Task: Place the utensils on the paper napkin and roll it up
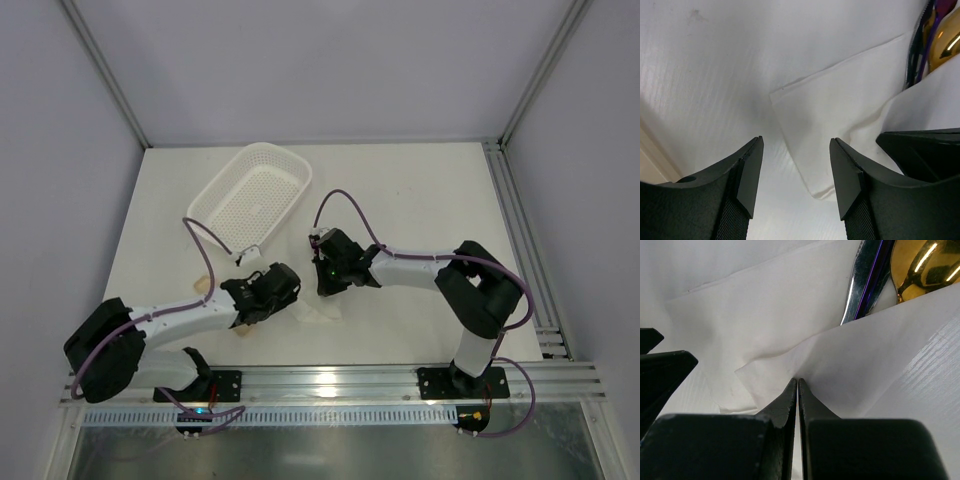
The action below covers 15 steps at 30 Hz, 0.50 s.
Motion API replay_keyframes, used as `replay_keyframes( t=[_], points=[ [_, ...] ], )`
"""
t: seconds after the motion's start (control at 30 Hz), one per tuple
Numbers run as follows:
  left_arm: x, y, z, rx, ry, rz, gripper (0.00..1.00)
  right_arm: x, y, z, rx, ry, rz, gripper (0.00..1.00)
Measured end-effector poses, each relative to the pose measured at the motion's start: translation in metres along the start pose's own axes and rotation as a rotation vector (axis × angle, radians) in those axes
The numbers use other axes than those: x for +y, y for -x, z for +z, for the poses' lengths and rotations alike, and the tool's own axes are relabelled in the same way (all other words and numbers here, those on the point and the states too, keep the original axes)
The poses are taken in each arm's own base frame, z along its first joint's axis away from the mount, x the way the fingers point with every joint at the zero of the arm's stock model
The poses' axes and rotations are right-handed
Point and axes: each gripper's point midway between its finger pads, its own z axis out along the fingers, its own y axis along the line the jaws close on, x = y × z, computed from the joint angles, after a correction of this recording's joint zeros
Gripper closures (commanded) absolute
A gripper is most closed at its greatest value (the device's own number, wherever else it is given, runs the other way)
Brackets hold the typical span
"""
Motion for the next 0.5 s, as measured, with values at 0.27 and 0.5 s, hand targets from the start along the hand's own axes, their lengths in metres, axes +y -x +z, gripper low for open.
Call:
replay_keyframes(
  t=[0.27, 0.5],
  points=[
    [0.016, 0.0, 0.02, 0.004, 0.081, 0.019, 0.41, 0.0, 0.0, 0.0, -0.002, 0.003, -0.001, 0.96],
    [-0.005, -0.001, 0.026, 0.008, 0.013, -0.002, 0.42, 0.0, 0.0, 0.0, -0.002, 0.005, 0.001, 0.96]
  ],
)
